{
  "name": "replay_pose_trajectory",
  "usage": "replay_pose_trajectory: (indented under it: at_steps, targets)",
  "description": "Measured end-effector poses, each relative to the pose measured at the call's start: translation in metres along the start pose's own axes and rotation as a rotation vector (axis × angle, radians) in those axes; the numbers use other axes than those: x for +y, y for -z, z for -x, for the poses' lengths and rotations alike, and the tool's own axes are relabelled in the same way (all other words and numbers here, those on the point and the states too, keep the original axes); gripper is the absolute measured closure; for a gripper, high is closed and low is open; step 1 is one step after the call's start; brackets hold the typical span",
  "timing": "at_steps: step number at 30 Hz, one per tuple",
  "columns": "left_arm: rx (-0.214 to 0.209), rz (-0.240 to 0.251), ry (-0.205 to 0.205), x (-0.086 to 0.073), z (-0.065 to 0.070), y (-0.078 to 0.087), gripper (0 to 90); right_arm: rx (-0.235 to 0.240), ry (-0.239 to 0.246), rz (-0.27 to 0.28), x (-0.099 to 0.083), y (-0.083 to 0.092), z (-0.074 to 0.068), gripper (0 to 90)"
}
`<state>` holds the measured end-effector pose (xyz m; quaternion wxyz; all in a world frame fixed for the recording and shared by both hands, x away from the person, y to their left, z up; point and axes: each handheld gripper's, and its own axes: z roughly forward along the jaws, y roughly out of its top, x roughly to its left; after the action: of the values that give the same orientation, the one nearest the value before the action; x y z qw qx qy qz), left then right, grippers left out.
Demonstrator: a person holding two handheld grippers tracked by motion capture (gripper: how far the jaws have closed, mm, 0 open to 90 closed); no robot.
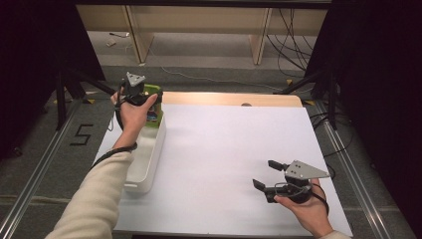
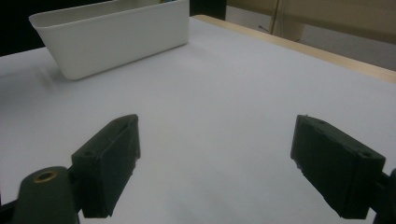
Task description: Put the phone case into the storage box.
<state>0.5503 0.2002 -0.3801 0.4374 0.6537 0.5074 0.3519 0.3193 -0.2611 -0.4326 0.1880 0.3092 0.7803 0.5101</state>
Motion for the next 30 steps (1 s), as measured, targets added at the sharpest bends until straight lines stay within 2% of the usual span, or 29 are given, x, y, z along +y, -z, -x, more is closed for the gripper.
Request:
replay_pose_trajectory:
  at_steps: [30]
  targets:
    - [0.006,-0.051,-0.002,-0.011,0.001,-0.006,15.6,0.003,0.0,-0.001,0.0,0.0,0.0,16.6]
